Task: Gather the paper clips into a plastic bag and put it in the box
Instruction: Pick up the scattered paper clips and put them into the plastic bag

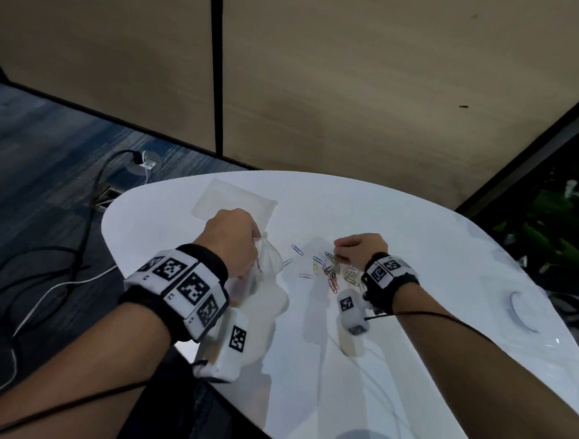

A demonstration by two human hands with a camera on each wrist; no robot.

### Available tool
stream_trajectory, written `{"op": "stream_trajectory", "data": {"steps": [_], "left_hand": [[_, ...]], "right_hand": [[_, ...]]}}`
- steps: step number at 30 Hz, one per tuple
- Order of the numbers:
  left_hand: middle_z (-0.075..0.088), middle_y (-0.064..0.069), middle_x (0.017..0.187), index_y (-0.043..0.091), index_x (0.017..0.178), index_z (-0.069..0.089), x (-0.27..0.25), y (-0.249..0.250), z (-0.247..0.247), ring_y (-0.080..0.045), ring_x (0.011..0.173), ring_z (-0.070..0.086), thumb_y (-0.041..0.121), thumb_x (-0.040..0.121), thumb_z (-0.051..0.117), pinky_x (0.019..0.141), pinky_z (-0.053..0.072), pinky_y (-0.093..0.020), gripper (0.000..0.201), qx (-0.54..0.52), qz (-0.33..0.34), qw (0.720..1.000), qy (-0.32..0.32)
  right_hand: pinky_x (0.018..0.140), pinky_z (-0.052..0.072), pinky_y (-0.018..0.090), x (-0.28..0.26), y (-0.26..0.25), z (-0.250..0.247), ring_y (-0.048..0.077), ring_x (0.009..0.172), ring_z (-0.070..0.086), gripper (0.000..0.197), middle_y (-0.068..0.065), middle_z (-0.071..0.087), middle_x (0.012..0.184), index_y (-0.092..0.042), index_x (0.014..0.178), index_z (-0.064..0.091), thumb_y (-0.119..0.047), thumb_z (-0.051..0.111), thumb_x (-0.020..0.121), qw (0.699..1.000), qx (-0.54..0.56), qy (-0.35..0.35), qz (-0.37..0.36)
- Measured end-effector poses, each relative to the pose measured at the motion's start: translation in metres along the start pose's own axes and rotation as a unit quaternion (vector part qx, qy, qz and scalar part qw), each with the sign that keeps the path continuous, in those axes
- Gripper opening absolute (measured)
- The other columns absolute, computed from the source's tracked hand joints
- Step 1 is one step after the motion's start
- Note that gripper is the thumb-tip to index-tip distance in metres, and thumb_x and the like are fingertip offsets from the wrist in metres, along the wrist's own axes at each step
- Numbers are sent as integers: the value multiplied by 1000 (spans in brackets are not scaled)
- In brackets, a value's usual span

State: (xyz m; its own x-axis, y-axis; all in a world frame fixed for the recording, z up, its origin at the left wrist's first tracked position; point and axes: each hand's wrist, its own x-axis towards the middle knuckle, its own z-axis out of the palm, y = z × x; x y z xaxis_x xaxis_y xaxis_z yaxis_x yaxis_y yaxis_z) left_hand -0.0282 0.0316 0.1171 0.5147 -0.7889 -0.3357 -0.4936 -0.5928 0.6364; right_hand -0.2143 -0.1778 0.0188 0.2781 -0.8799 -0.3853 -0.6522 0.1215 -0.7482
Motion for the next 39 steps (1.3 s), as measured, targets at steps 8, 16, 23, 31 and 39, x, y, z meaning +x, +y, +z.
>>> {"op": "stream_trajectory", "data": {"steps": [8,16,23,31,39], "left_hand": [[74,-21,99,3,102,75,0,6,4,-38,89,75,-2,87,58,82,65,-42,24,14,1,1000,18],[74,-20,94,7,90,76,-7,4,-1,-37,86,76,-1,83,63,80,65,-42,17,10,-6,1000,18],[73,-21,104,2,111,71,-10,5,-6,-39,97,73,-2,89,53,90,62,-42,29,18,-3,1000,21],[72,-21,105,-1,114,70,-11,8,-7,-39,96,73,-2,91,55,89,62,-43,28,35,1,999,12],[71,-18,113,1,115,71,-14,13,-5,-34,102,71,0,88,59,92,61,-39,29,65,5,998,17]], "right_hand": [[68,59,20,-100,-71,41,17,68,70,13,13,72,80,5,94,70,9,67,82,904,389,-174,6],[76,56,23,-128,-70,85,9,78,70,20,-3,77,85,-22,95,78,-16,60,87,948,-99,-82,-292],[78,61,37,-91,-84,46,24,77,74,28,13,75,89,-5,94,76,4,49,88,969,62,-80,-227],[118,21,41,-34,-9,78,29,147,19,55,11,16,161,-15,154,19,-36,28,104,874,-402,-170,-213],[118,10,57,-38,60,35,33,150,-4,59,2,-8,163,-27,154,-5,-44,14,101,720,-593,-81,-351]]}}
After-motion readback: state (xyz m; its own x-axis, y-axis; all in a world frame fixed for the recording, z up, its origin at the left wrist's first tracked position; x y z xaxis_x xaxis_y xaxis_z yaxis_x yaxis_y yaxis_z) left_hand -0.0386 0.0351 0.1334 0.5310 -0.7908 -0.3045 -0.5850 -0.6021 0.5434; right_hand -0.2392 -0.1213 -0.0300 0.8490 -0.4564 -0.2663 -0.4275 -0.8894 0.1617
